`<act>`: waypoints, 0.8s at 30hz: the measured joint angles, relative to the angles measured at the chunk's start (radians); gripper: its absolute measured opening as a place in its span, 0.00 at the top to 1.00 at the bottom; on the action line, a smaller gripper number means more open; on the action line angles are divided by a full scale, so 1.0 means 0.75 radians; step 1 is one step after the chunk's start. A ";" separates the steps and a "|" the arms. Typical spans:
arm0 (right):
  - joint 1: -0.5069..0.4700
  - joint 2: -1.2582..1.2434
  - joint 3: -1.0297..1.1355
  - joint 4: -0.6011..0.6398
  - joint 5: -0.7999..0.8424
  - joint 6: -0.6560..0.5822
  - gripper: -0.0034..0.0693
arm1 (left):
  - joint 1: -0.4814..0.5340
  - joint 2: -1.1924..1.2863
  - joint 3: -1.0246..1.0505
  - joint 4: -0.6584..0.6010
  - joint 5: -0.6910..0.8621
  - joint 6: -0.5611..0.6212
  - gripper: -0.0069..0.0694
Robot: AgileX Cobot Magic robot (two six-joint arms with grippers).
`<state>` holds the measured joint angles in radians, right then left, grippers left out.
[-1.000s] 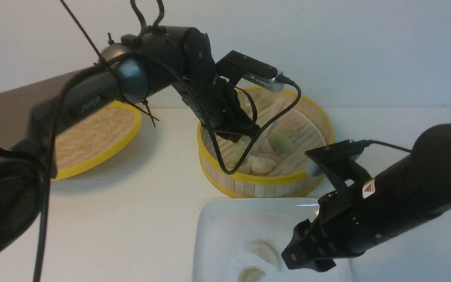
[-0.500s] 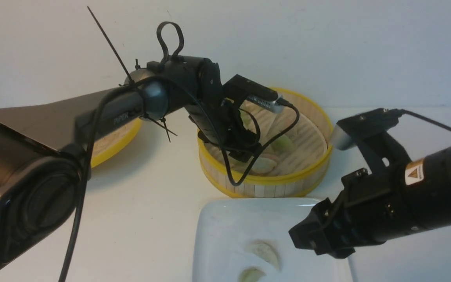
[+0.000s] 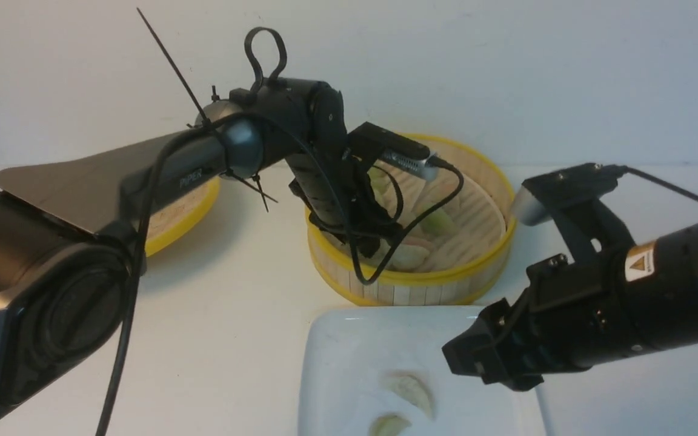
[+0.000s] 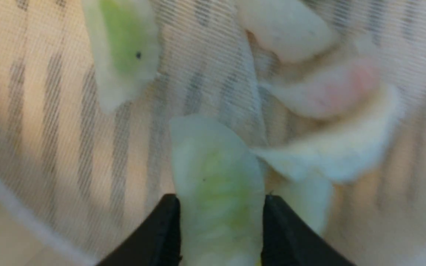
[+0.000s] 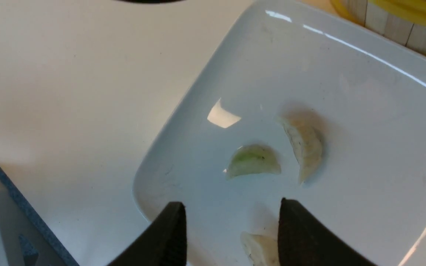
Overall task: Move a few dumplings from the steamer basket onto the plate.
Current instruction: Use the left arm to grab a dumpling from the steamer, then use the left arm to put the dumpling into the plate
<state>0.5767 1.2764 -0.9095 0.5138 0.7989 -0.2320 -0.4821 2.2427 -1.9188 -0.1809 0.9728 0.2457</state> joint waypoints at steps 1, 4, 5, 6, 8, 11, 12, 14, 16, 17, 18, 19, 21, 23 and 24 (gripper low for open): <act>-0.004 0.000 0.000 0.003 -0.016 0.001 0.52 | 0.000 -0.016 -0.034 0.009 0.047 0.000 0.58; -0.034 0.000 0.000 0.010 -0.059 0.021 0.52 | 0.000 -0.083 -0.124 0.035 0.139 0.000 0.58; -0.060 0.000 0.000 0.010 -0.075 0.027 0.52 | 0.000 -0.137 -0.175 0.047 0.188 0.000 0.58; -0.080 0.000 0.000 0.010 -0.076 0.027 0.52 | 0.000 -0.173 -0.211 0.052 0.234 0.000 0.58; -0.122 0.000 -0.017 0.003 -0.060 0.027 0.52 | 0.000 -0.235 -0.240 0.056 0.301 0.000 0.58; -0.172 0.000 -0.086 -0.025 -0.019 0.028 0.52 | 0.000 -0.327 -0.231 0.052 0.343 -0.002 0.58; -0.190 0.000 -0.123 -0.029 0.002 0.030 0.53 | 0.000 -0.363 -0.203 0.046 0.345 -0.012 0.58; -0.201 0.000 -0.152 -0.036 0.022 0.030 0.54 | 0.000 -0.411 -0.153 0.030 0.346 -0.023 0.58; -0.213 0.000 -0.213 -0.049 0.058 0.030 0.55 | 0.000 -0.534 0.014 -0.030 0.346 -0.040 0.58; -0.213 0.000 -0.229 -0.054 0.069 0.030 0.56 | 0.000 -0.588 0.096 -0.057 0.346 -0.042 0.58; -0.213 0.000 -0.238 -0.061 0.075 0.030 0.56 | 0.000 -0.631 0.167 -0.080 0.346 -0.042 0.58; -0.213 0.000 -0.248 -0.069 0.081 0.030 0.56 | 0.000 -0.694 0.259 -0.103 0.346 -0.043 0.58; -0.213 0.000 -0.254 -0.097 0.081 0.030 0.56 | 0.000 -0.782 0.450 -0.135 0.346 -0.043 0.58; -0.213 0.000 -0.254 -0.123 0.081 0.030 0.56 | 0.000 -0.822 0.598 -0.157 0.346 -0.043 0.58; -0.213 0.000 -0.254 -0.136 0.081 0.030 0.56 | 0.000 -0.841 0.701 -0.179 0.336 -0.043 0.58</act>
<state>0.4169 1.2764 -1.0998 0.4116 0.8594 -0.2097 -0.4821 1.6121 -1.3929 -0.3153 1.2250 0.2132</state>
